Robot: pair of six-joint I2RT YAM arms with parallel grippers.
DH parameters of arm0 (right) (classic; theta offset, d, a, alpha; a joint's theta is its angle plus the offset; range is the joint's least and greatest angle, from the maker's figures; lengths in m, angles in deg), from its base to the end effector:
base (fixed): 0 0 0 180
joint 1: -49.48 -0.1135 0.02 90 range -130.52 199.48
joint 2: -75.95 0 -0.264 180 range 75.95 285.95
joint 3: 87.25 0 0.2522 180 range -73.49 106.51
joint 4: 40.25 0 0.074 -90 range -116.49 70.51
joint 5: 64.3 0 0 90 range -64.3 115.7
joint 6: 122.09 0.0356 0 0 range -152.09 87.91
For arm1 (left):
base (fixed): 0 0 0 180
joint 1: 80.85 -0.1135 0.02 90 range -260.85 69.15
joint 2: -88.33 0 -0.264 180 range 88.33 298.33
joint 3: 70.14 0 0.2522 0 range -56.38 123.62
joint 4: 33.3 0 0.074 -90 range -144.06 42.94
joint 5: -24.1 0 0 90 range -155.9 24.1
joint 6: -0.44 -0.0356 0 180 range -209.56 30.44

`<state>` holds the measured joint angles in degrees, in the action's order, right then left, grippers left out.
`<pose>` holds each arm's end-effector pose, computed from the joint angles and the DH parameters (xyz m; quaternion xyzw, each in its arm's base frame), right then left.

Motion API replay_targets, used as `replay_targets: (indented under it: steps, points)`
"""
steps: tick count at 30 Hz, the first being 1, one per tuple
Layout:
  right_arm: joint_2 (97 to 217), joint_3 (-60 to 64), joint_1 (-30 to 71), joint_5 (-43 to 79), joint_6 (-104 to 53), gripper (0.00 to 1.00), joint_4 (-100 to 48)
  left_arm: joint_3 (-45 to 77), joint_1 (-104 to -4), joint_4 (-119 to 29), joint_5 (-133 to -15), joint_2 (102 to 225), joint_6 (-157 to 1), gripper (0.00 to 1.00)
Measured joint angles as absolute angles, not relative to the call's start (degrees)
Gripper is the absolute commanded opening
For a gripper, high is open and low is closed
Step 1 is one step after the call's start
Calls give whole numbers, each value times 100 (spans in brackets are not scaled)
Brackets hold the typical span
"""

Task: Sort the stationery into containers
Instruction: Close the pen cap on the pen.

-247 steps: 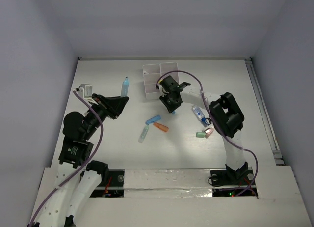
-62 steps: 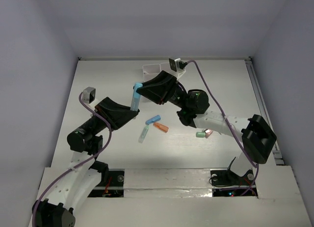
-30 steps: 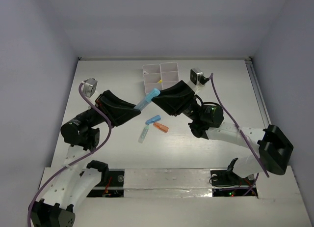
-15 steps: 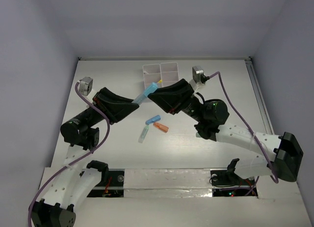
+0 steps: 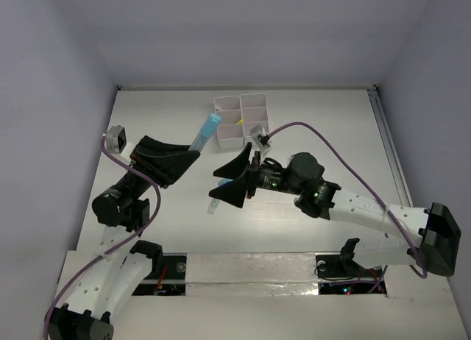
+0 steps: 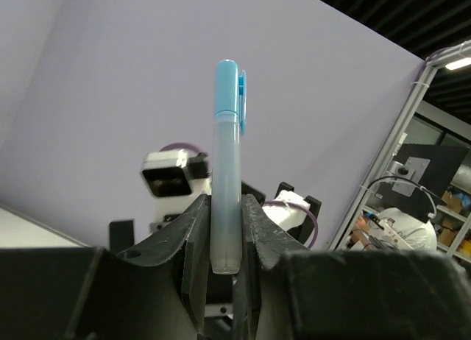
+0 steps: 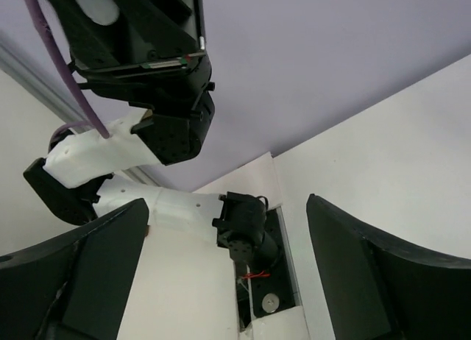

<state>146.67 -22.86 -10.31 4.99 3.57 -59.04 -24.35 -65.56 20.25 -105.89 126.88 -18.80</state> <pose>0.1342 0.2555 0.3580 -0.2658 0.5731 0.6432 0.4326 0.1031 -0.0519 0.3982 0.1826 0.3637 -0.6835 0.6060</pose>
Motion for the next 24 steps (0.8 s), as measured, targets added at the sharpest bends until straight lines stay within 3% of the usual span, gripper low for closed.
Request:
replay_targets:
  steps: [10,24]
  points:
    - [14143,-1549,-1031,956,-566,100,-5205,-2763,-6558,1485,-10375,12220,-2330,0]
    - [15004,-176,-1031,1614,-963,100,-5050,-3270,-6558,1271,-10342,11995,-2426,0]
